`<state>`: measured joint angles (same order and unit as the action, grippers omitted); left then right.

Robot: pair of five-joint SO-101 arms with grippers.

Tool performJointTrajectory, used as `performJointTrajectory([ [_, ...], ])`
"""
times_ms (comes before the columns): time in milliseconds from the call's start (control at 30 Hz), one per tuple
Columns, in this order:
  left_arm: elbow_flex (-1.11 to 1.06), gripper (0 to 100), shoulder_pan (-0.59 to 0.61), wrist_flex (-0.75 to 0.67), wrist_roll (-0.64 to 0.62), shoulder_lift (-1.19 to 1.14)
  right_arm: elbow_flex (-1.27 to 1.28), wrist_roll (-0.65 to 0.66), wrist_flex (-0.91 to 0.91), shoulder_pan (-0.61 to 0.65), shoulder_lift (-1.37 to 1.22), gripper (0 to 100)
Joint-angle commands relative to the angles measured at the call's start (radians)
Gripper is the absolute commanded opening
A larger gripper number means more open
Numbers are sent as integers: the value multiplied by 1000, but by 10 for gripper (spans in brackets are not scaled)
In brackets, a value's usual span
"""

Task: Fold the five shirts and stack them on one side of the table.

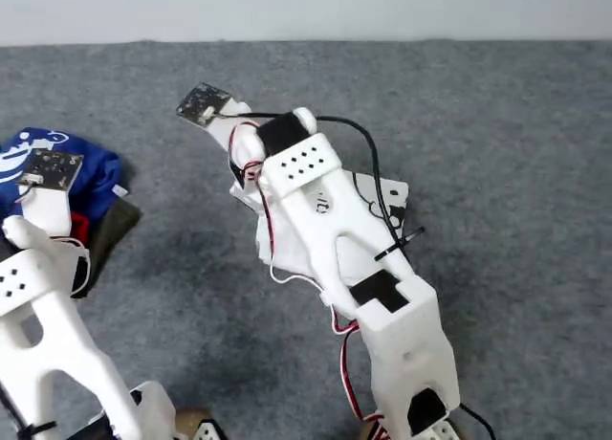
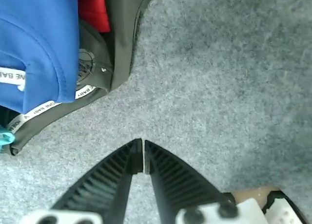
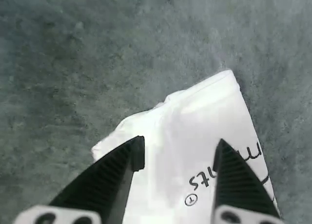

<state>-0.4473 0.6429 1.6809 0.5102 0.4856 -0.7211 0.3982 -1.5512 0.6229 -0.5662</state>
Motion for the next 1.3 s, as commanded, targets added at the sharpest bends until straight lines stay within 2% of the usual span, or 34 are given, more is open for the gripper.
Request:
performJointTrajectory([
  [0,4,15,-3,-21,-12,9,-94,-8,-74,1,13,245],
  [100,4,15,-3,-18,-12,9,-123,-5,-156,-39,12,214],
  [233,4,15,-3,-17,-12,9,-123,-2,-228,-130,4,5],
  [300,4,15,-3,-18,-12,9,-106,-2,-239,-180,-2,35],
  [467,7,15,-3,-18,-12,9,-78,18,-239,-229,-58,12],
  [867,8,15,-2,-14,-14,11,-74,26,-231,39,-219,9],
  [1067,8,15,-2,-15,-14,11,-121,28,-245,35,-259,9],
  [1267,8,15,-2,-21,-14,11,-103,28,-248,-7,-108,9],
])
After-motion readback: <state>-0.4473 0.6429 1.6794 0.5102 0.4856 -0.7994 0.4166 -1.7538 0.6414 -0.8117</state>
